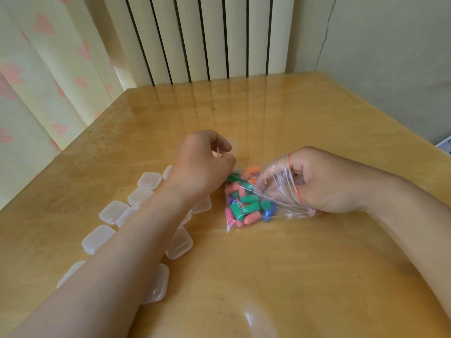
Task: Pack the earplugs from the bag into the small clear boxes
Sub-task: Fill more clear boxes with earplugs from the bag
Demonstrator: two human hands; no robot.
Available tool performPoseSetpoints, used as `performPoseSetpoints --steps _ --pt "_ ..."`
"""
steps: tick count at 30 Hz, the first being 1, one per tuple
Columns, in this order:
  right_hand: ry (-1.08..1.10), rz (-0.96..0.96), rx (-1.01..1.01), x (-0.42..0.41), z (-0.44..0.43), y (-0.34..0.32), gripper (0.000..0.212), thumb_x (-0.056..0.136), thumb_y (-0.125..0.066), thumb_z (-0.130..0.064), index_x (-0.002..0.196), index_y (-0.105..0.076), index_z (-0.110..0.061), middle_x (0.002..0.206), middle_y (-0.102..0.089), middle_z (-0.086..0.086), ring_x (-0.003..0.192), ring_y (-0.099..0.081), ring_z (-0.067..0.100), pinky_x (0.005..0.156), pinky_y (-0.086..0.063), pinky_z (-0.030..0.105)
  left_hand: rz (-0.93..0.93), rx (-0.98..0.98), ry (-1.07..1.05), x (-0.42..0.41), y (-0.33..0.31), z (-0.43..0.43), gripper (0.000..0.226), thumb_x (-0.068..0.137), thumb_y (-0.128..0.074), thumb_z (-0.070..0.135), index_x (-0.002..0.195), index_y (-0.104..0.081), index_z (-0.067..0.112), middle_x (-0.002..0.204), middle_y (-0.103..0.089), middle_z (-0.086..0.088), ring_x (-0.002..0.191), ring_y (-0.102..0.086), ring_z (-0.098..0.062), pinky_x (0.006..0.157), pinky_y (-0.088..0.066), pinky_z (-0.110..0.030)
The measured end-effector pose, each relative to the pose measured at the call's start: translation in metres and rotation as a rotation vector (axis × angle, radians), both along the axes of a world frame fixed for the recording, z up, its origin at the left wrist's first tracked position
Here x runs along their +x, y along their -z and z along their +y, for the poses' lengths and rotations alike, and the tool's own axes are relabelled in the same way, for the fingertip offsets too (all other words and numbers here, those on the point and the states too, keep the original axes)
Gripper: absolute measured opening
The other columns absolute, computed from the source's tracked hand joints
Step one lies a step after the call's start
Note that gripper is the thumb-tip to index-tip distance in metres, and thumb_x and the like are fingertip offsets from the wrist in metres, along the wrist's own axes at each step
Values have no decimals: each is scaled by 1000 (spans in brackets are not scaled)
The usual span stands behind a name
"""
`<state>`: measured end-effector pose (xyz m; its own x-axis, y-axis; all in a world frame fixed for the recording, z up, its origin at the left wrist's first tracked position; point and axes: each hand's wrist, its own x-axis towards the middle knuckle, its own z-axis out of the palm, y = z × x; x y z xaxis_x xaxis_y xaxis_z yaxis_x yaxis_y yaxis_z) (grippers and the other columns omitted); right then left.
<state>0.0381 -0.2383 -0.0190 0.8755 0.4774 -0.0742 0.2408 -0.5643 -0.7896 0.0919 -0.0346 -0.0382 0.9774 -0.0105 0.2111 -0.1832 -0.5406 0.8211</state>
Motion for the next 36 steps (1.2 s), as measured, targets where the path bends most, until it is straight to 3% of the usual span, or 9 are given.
performPoseSetpoints --steps 5,11,14,18,20,23,29,34,36 --pt "-50 18 -15 -4 3 -1 21 97 -61 -5 97 -77 -19 72 -69 -18 58 -58 -4 51 -43 8 -4 46 10 -1 1 -3 11 85 -69 13 84 -66 23 93 -64 8 87 -69 -21 75 -60 -46" --pt "-137 69 0 -8 4 -5 44 99 -48 1 118 -66 -34 88 -68 -39 68 -59 -20 58 -40 -2 -33 70 8 -3 2 -5 12 84 -69 11 83 -66 22 87 -63 10 83 -68 -19 76 -59 -45" --pt "-112 17 -45 -6 5 -4 53 97 -42 8 109 -71 -34 88 -72 -31 66 -59 -14 57 -41 2 -33 81 7 -3 2 -5 12 84 -69 10 83 -66 22 84 -63 9 82 -68 -20 76 -59 -45" --pt "-101 -39 -75 -1 6 2 54 90 -37 8 88 -70 -35 79 -63 11 56 -47 12 54 -43 30 -32 85 14 -3 1 -6 11 84 -69 10 85 -66 21 82 -65 6 78 -69 -21 76 -59 -45" --pt "-109 -50 -84 1 7 4 47 88 -37 7 82 -65 -31 77 -60 15 56 -46 16 54 -44 35 -33 96 12 -4 1 -5 11 85 -69 11 86 -66 21 82 -65 6 77 -69 -20 76 -59 -44" --pt "-118 -57 -93 2 5 6 32 88 -42 6 78 -61 -18 68 -55 4 54 -46 14 53 -43 32 -31 103 17 -4 1 -5 10 85 -69 12 88 -66 21 83 -65 5 77 -69 -20 75 -60 -44" --pt "-155 -56 -29 3 5 10 32 96 -51 5 82 -66 -18 67 -59 -18 57 -52 -1 54 -40 10 -45 116 13 -4 1 -5 10 84 -69 11 88 -67 20 82 -64 7 77 -68 -19 72 -59 -39" --pt "-188 -72 -64 1 6 9 23 101 -56 -11 105 -74 -25 97 -70 -25 90 -64 -8 80 -45 8 -53 143 5 -4 1 -4 10 85 -70 13 92 -68 19 86 -62 13 82 -65 -12 74 -58 -34" --pt "-180 -97 -127 4 9 14 23 103 -52 -15 114 -72 -19 109 -72 -14 103 -66 4 95 -51 24 -53 140 4 -4 1 -4 9 85 -71 13 91 -68 19 88 -62 12 85 -65 -14 76 -58 -38"
